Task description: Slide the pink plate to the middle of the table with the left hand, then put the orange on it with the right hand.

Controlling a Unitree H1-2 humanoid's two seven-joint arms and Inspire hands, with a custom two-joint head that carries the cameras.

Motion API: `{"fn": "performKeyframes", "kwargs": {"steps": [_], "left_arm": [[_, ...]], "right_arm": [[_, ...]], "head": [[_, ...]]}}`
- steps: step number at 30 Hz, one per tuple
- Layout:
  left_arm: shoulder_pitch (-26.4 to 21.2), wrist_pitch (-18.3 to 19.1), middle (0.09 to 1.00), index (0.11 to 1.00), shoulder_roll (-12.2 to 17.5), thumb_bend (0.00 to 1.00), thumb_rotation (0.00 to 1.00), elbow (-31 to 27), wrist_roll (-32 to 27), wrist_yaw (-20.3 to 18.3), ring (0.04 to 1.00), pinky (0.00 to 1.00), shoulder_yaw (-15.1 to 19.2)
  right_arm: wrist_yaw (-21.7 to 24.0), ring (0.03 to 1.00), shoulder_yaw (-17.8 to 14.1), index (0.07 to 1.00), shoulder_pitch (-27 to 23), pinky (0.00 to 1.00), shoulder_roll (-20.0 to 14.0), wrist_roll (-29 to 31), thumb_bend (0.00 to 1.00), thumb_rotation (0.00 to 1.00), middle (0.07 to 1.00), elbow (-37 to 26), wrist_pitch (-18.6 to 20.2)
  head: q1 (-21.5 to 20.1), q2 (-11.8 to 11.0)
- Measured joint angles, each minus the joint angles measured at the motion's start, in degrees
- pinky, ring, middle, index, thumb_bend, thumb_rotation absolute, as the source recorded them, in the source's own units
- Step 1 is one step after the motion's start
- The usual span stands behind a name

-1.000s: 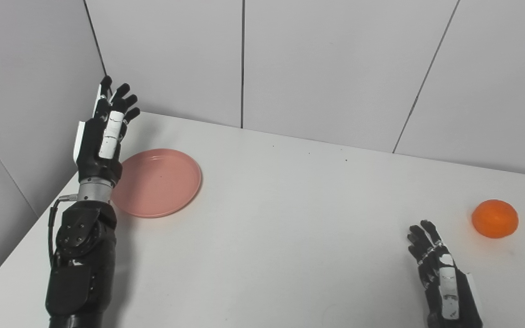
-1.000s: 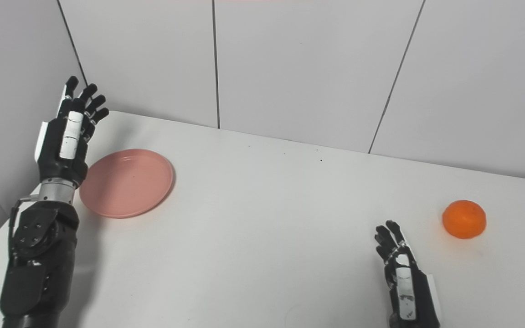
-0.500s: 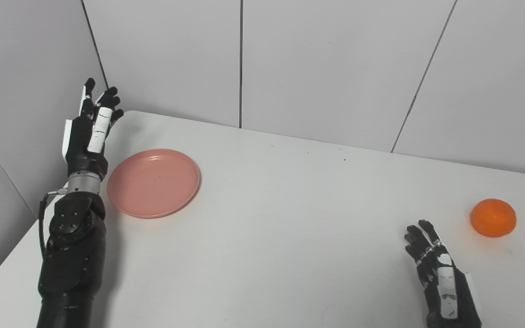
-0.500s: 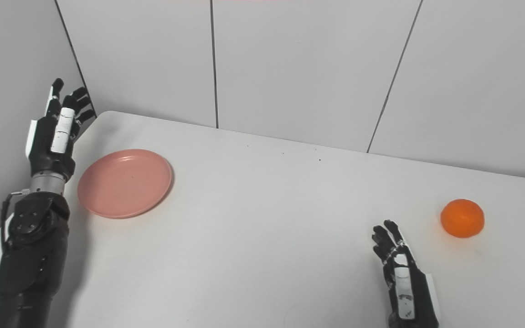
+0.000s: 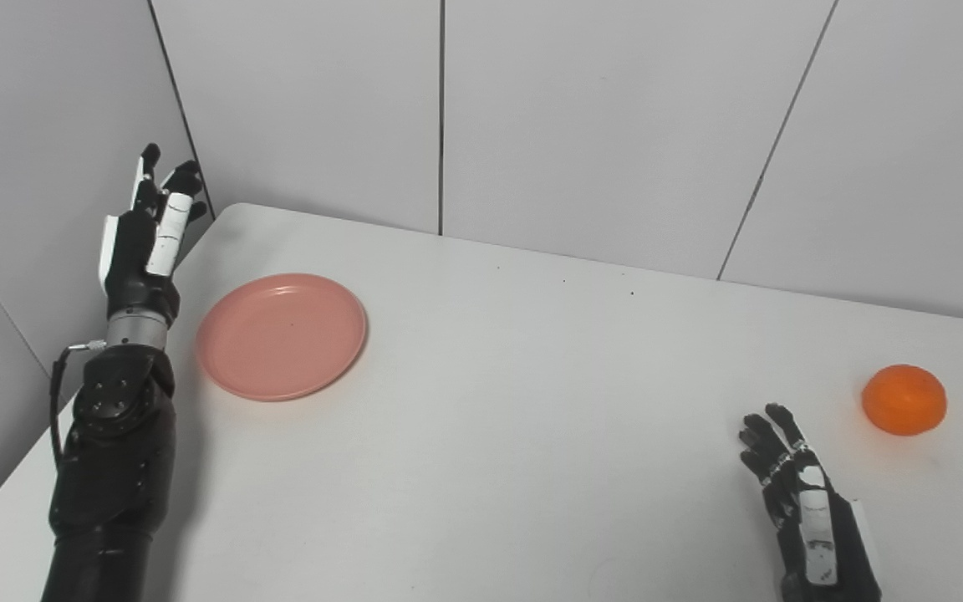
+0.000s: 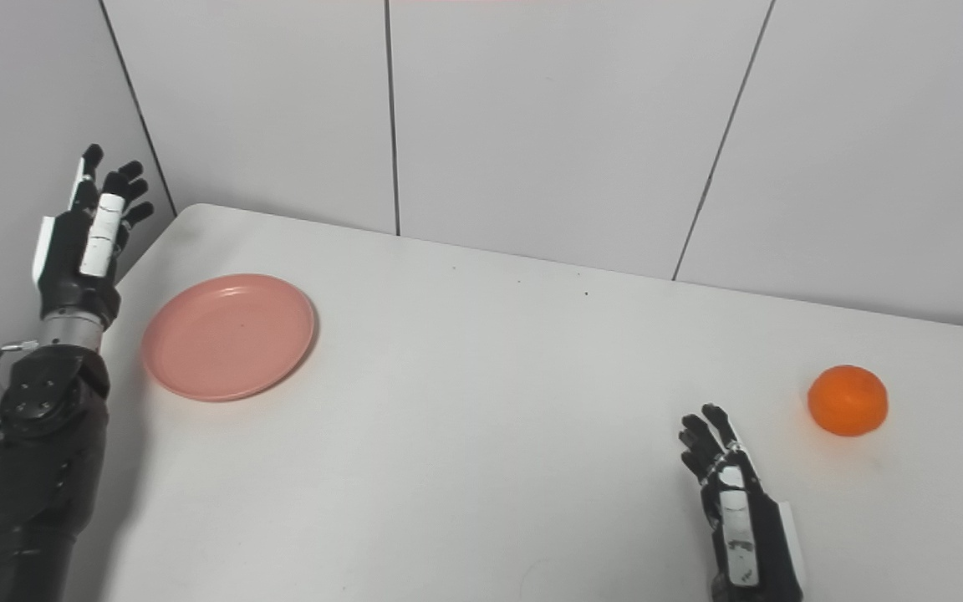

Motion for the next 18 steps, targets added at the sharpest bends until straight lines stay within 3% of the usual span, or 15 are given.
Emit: {"fn": "performKeyframes", "kwargs": {"steps": [3,10,18], "left_arm": [[0.0,-0.1,0.884,0.984,0.9,0.79,0.81,1.3,0.5,-0.1,0.863,0.81,0.0],[0.1,-0.3,0.837,0.945,1.6,0.84,0.74,7.7,0.5,-0.1,0.823,0.75,0.2],[-0.8,-7.7,0.845,0.968,3.3,0.94,0.75,23.1,0.1,-3.3,0.818,0.77,-0.3]], "right_arm": [[0.0,0.891,0.0,0.902,0.0,0.92,0.0,0.0,0.85,0.94,0.87,0.0,0.0],[0.0,0.892,0.0,0.905,0.1,0.92,0.0,0.0,0.87,0.94,0.873,-0.1,0.0],[0.0,0.884,0.0,0.902,0.1,0.91,0.0,-0.6,0.87,0.94,0.869,-0.1,0.1]], "head": [[-0.1,0.1],[-0.1,0.2],[-0.4,0.4]]}}
